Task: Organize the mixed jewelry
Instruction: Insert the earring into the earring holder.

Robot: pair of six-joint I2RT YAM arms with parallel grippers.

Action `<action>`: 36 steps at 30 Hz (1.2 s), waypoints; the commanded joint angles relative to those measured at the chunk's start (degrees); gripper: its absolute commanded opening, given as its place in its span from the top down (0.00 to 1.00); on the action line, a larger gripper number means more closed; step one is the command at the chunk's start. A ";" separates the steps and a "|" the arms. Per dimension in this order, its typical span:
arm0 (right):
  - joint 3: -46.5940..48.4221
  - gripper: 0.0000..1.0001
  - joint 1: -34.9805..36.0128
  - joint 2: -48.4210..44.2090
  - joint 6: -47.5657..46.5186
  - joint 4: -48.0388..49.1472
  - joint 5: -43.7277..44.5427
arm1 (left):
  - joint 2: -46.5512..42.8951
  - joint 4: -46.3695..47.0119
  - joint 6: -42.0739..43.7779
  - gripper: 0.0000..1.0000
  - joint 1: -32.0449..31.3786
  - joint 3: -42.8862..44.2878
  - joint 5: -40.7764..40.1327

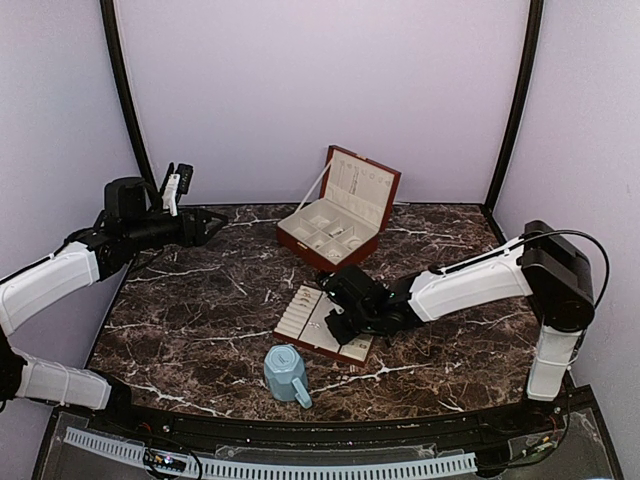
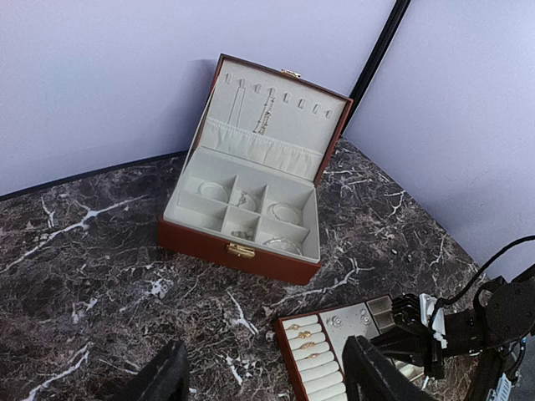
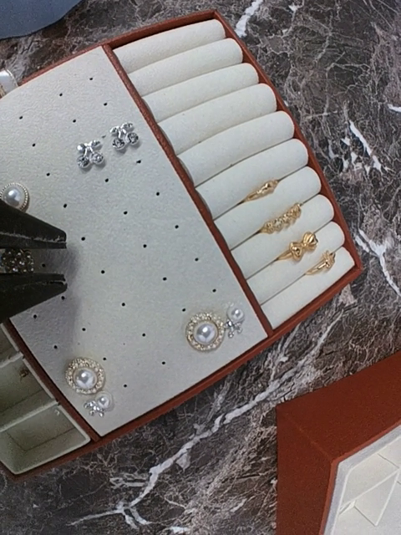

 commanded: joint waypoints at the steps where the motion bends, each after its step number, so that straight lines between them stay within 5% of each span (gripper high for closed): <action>1: 1.29 0.92 1.16 1.02 -0.54 0.55 2.16 | -0.98 0.03 -0.02 0.35 0.51 -0.63 0.71; 36: 3.24 0.91 6.08 2.74 0.83 0.47 9.93 | -0.93 1.08 -1.63 0.34 0.56 -1.51 2.09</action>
